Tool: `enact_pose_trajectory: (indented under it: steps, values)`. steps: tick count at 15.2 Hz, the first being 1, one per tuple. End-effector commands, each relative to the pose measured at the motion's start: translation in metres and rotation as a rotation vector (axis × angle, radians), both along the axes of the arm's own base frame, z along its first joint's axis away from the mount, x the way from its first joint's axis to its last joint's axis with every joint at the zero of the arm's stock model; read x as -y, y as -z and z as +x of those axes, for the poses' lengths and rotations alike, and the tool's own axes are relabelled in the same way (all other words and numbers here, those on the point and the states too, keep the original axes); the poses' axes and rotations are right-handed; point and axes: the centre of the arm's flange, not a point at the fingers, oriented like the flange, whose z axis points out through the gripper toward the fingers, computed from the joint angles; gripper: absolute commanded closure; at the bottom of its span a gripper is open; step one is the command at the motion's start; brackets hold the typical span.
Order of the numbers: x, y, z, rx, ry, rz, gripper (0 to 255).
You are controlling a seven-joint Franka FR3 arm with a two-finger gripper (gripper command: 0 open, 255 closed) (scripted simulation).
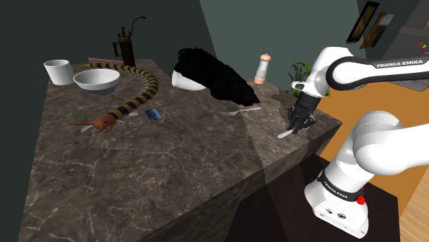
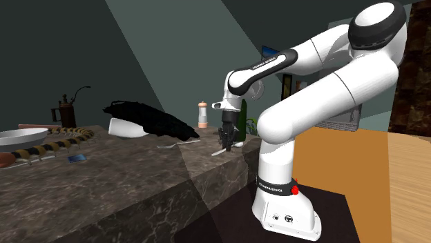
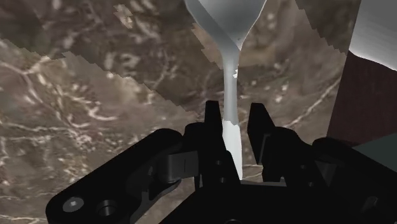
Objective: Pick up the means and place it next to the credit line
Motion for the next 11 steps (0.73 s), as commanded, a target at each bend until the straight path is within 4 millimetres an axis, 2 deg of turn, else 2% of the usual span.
enact_pose_trajectory:
  steps: [1,11]
  values:
    - [0.000,-0.008,0.000,0.000,0.000,0.000,255]
    - [0.000,-0.060,0.000,0.000,0.000,0.000,255]
